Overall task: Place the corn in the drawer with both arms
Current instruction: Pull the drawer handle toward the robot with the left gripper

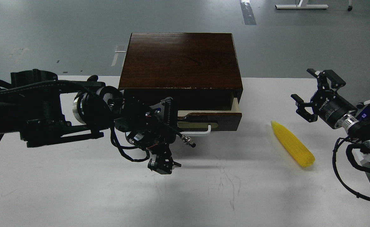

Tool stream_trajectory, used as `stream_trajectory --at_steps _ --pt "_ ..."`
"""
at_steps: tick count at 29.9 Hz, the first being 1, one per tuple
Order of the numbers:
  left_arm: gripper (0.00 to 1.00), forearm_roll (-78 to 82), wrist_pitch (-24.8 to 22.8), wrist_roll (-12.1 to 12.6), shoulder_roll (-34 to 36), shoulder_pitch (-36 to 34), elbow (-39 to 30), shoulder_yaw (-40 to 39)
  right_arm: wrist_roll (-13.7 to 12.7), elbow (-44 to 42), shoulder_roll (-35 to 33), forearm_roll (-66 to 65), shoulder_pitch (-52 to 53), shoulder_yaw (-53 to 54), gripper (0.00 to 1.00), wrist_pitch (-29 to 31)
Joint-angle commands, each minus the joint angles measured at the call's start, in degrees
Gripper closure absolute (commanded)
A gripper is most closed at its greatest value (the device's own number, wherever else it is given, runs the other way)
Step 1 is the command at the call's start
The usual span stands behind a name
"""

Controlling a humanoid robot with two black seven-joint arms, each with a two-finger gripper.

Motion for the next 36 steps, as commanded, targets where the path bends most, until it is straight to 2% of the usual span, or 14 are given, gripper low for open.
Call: stream_trajectory --at_steps 1,15,23,36 --pt "0.04 -0.01 0.0 0.0 -0.06 -0.3 -0.01 0.07 0.0 0.09 -0.08 0.0 -0.12 0.09 0.0 0.0" --pt "0.06 -0.01 0.0 0.0 0.21 -2.5 0.96 2.44 0.0 0.09 0.0 0.0 -0.12 0.0 0.0 0.0" --pt "0.06 -0.01 0.0 0.0 -0.14 -7.24 1.13 8.5 0.0 0.09 0.0 0.0 -0.2 0.0 0.0 0.0" --pt "0.08 -0.01 0.49 0.0 -3.22 -12.69 1.66 11.85 0.0 0.09 0.35 0.0 -0.38 0.18 0.0 0.0"
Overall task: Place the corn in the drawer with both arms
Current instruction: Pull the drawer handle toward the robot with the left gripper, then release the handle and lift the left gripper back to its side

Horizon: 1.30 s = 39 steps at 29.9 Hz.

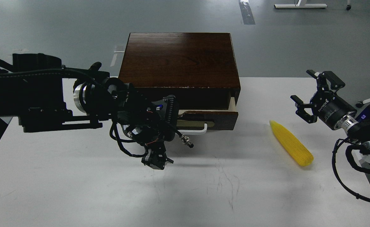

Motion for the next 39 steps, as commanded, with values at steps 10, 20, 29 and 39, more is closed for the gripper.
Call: stream_trajectory --at_steps 10,20,29,39 --pt "0.08 0.04 2.17 0.02 -1.59 -4.83 -0.09 3.64 0.0 -0.09 1.33 0.0 0.09 0.05 0.0 0.0" --pt "0.08 0.04 2.17 0.02 -1.68 -5.88 -0.61 5.31 0.0 -0.09 1.24 0.0 0.09 0.05 0.0 0.0" --pt "0.07 0.04 4.11 0.02 1.48 -9.84 -4.65 4.43 0.0 -0.18 1.33 0.0 0.0 0.05 0.0 0.0" --pt "0.04 0.04 3.49 0.02 5.52 -11.77 -8.61 -4.88 0.0 -0.71 1.33 0.0 0.0 -0.12 0.0 0.0"
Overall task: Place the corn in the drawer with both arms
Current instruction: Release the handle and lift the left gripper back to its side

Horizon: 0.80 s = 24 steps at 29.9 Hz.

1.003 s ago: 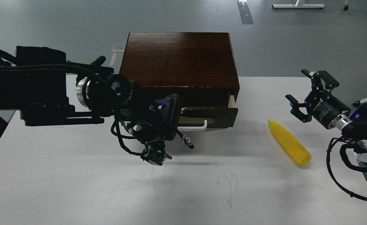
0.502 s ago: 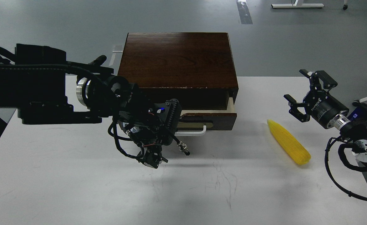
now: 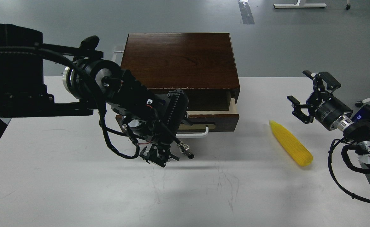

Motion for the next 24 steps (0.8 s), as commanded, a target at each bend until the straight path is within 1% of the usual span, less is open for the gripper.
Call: stream_trajectory --at_steps 1,4,5,6,8,10,11,12,14,16,17,19,22,23,24 --pt "0.03 0.02 -0.35 0.0 2.0 0.33 0.66 -5.06 0.0 0.0 -0.09 0.0 0.01 -0.19 0.0 0.0" --pt "0.03 -8.14 -0.08 0.0 4.29 1.3 0.75 -6.56 0.0 -0.08 -0.09 0.0 0.01 -0.37 0.0 0.0" --pt "0.03 -15.14 0.27 0.0 5.78 2.34 1.1 -7.09 0.0 -0.08 -0.09 0.0 0.1 -0.37 0.0 0.0" --pt "0.03 -18.69 0.36 0.0 6.49 3.05 1.37 -7.44 0.0 -0.08 -0.09 0.0 0.1 -0.37 0.0 0.0" --pt "0.03 -32.63 1.67 0.0 9.82 6.56 2.07 -9.98 0.0 -0.08 -0.17 0.0 0.1 -0.45 0.0 0.0" --pt "0.03 -39.34 2.9 0.0 11.67 8.76 2.07 -11.3 0.0 -0.08 -0.35 0.0 0.1 -0.54 0.0 0.0" --pt "0.03 -46.42 4.3 0.0 13.33 11.47 2.51 -12.79 0.0 0.0 -0.61 0.0 0.01 -0.63 0.0 0.0" --pt "0.02 -49.98 4.92 0.0 14.04 12.89 3.12 -13.67 0.0 0.0 -0.7 -0.09 0.01 -0.63 0.0 0.0" --pt "0.02 -62.26 6.24 0.0 16.24 17.89 5.49 -17.44 0.0 0.0 -0.96 -0.18 -0.08 -0.72 0.0 0.0" --pt "0.02 -69.39 6.33 0.0 17.91 21.05 6.72 -19.91 0.0 0.18 -1.4 -0.18 -0.34 -0.72 0.0 0.0" --pt "0.02 -69.43 6.33 0.0 17.92 21.08 6.73 -19.92 0.0 0.18 -1.41 -0.18 -0.34 -0.72 0.0 0.0" --pt "0.02 -78.27 6.42 0.0 20.19 24.57 8.92 -22.2 0.0 0.27 -2.02 -0.18 -0.34 -0.81 0.0 0.0" --pt "0.02 -88.91 6.42 0.0 22.57 28.53 11.82 -23.09 0.0 0.44 -2.98 -0.44 -0.43 -0.89 0.0 0.0" --pt "0.02 -88.95 6.42 0.0 22.58 28.55 11.83 -23.09 0.0 0.44 -2.99 -0.44 -0.43 -0.89 0.0 0.0" --pt "0.02 -92.6 6.42 0.0 23.71 29.85 13.22 -23.09 0.0 0.62 -3.68 -0.7 -0.43 -0.89 0.0 0.0"
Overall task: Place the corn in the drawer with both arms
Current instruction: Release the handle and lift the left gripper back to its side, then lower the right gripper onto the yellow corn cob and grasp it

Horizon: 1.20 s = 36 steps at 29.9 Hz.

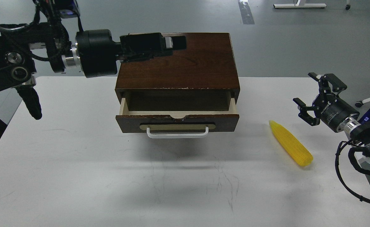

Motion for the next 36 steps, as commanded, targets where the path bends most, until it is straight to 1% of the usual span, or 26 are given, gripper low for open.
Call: stream_trajectory --at_steps 1,4,5,8,11,13,15,18,22,23,25,27,29,36 --pt "0.02 -11.42 -0.21 -0.03 3.11 4.23 4.24 -0.37 0.0 0.35 -1.55 -1.39 0.07 -0.05 0.0 0.0" --pt "0.02 -21.09 -0.91 -0.03 4.7 8.88 8.46 -0.37 0.0 1.05 -3.13 -5.34 0.16 -0.05 0.0 0.0" --pt "0.02 -21.13 -0.91 -0.03 4.7 8.9 8.48 -0.37 0.0 1.05 -3.14 -5.36 0.16 -0.05 0.0 0.0" --pt "0.02 -29.02 -1.26 -0.03 4.88 13.02 13.3 -0.37 0.0 3.33 -5.24 -9.21 0.25 -0.05 0.0 0.0" --pt "0.02 -34.73 -4.15 -0.03 4.88 16.71 16.55 -0.37 0.0 7.1 -8.05 -14.56 0.51 -0.05 0.0 0.0" --pt "0.02 -36.32 -5.3 -0.03 4.88 18.03 17.61 -0.45 0.0 8.08 -8.93 -17.21 0.77 -0.05 0.0 0.0" --pt "0.02 -38.69 -7.06 -0.03 4.71 20.49 19.28 -0.45 0.0 8.69 -10.25 -23.34 1.47 -0.05 0.0 0.0" --pt "0.02 -39.32 -7.94 -0.03 4.44 22.69 20.87 -0.54 0.0 8.87 -11.92 -29.42 3.06 -0.05 0.0 0.0" --pt "0.02 -40.46 -9.52 -0.03 3.83 25.77 23.59 -0.98 0.0 11.94 -15.26 -41.37 5.6 -0.92 0.0 0.0" --pt "0.02 -41.59 -10.46 -0.03 3.48 26.82 24.55 -2.11 0.0 12.56 -15.88 -45.13 6.74 -1.79 0.0 0.0" --pt "0.02 -42.48 -10.46 -0.03 2.86 28.31 25.87 -3.7 0.0 13.0 -16.15 -48.76 7.97 -3.12 0.0 0.0" --pt "0.02 -42.92 -10.46 -0.03 1.63 31.3 27.54 -7.73 0.0 13.0 -16.15 -55.42 10.52 -6.27 0.0 0.0" --pt "0.02 -42.84 -10.46 -0.03 1.19 33.23 27.73 -9.76 0.0 13.0 -16.06 -59.39 12.28 -8.99 0.0 0.0" --pt "0.02 -42.92 -10.46 -0.03 -0.66 34.65 27.81 -10.65 0.0 12.74 -13.95 -70.91 17.47 -17.0 0.0 0.0"
